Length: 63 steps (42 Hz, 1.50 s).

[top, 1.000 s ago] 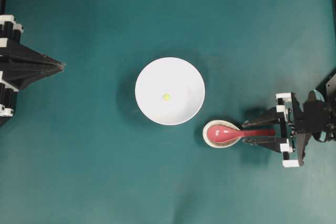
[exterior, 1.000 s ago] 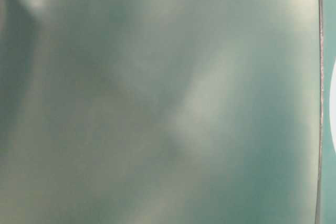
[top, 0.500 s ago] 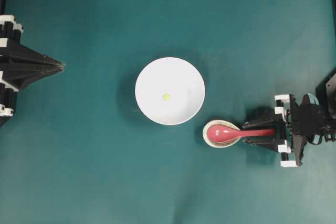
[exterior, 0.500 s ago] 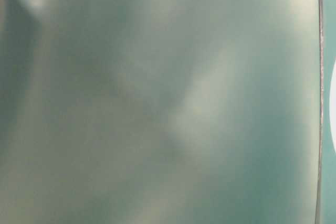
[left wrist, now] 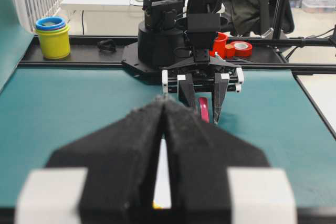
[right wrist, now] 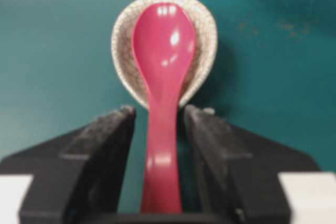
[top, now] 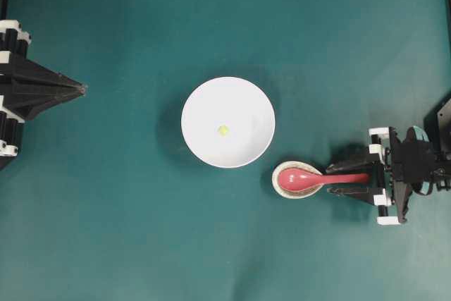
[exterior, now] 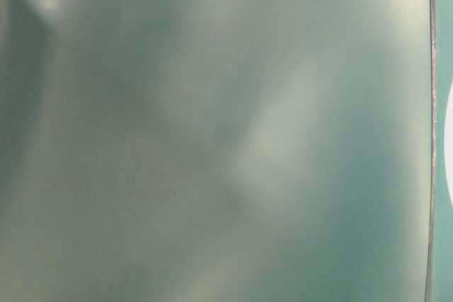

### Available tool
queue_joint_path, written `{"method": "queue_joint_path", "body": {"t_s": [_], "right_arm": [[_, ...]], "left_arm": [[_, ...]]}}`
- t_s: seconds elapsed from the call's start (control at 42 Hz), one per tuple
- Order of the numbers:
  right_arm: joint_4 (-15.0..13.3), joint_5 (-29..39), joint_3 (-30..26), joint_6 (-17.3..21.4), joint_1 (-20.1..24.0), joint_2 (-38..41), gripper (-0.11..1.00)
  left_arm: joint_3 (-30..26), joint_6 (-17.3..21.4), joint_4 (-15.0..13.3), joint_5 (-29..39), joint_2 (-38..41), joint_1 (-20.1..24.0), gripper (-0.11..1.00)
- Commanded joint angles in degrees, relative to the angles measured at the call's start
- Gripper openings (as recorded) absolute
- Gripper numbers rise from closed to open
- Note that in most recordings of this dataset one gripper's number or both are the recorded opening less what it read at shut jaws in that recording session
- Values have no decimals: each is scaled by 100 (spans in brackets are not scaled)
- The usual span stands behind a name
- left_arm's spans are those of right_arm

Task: Scoop the yellow hexagonal prism block from the bowl with a spoon using the right arm.
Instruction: 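Lift the pink spoon with the right gripper and carry it over the bowl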

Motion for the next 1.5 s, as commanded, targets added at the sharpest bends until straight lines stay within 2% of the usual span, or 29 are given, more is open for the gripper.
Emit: {"method": "queue_joint_path", "body": {"t_s": [0.0, 0.191, 0.357, 0.667, 0.81, 0.976, 1.143, 1.286, 1.477], "right_arm": [[9, -26, -26, 0, 26, -62, 50], [9, -9, -35, 0, 26, -62, 46], [9, -9, -18, 0, 26, -62, 24], [18, -35, 0, -35, -44, -229, 24], [18, 26, 44, -193, -114, -519, 24], [18, 246, 70, -598, -229, -1028, 24], [18, 791, 0, -1099, -510, -1644, 24], [9, 1397, -97, -1600, -870, -2250, 24], [0, 2575, -422, -2224, -1362, -3006, 24]], "left_arm": [[-114, 18, 18, -26, 35, 9, 0], [-114, 9, 18, -26, 26, 9, 0], [-114, 9, 18, -35, 35, 9, 0], [-114, 9, 18, -35, 35, 9, 0], [-105, 26, 9, -26, 35, 9, 0], [-114, 35, 18, -26, 35, 9, 0], [-105, 35, 18, -9, 44, 9, 0], [-114, 35, 18, 105, 53, 9, 0], [-114, 26, 9, 264, 44, 9, 0]]}}
